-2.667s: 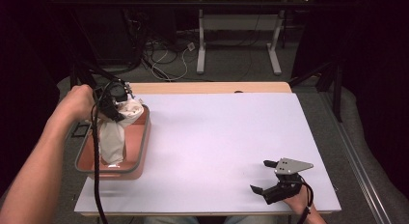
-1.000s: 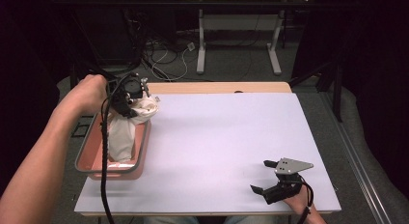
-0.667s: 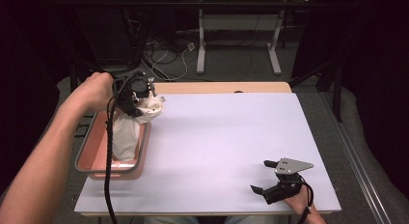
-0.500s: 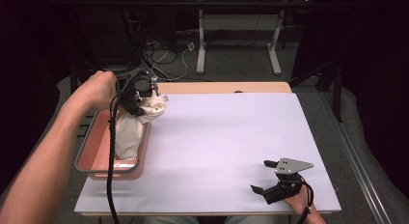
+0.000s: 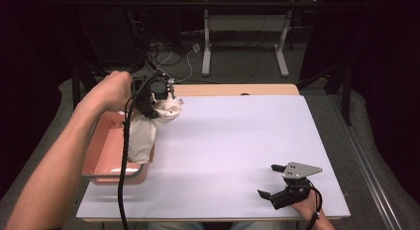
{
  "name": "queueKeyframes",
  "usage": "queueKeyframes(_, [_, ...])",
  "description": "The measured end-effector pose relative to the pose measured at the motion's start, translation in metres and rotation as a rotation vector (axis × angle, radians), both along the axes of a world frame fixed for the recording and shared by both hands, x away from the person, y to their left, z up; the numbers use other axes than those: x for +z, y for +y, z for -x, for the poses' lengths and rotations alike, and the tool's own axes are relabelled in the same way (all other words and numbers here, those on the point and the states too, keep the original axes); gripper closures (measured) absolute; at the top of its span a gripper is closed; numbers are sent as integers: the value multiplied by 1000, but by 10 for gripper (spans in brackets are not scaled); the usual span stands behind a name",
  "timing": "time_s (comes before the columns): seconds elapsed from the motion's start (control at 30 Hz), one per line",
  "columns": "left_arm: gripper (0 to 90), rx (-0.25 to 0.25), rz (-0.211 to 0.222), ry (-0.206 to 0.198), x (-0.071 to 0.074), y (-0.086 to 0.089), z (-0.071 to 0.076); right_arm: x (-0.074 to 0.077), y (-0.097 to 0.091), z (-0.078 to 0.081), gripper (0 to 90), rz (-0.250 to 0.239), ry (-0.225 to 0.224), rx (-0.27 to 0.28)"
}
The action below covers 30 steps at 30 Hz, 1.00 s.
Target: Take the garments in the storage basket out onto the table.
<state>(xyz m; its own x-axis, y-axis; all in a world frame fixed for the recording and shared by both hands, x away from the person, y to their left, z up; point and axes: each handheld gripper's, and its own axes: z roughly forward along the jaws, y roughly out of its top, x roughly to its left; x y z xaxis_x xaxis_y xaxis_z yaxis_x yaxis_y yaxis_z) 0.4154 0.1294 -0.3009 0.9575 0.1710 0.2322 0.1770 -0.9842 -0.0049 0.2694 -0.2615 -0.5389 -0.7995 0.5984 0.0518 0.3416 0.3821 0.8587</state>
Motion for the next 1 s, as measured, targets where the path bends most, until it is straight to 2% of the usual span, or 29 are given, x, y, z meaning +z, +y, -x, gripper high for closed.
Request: queueKeyframes(1.0, [699, -61, 5, 2, 0, -33, -1, 0, 0, 0, 3, 2, 4, 1])
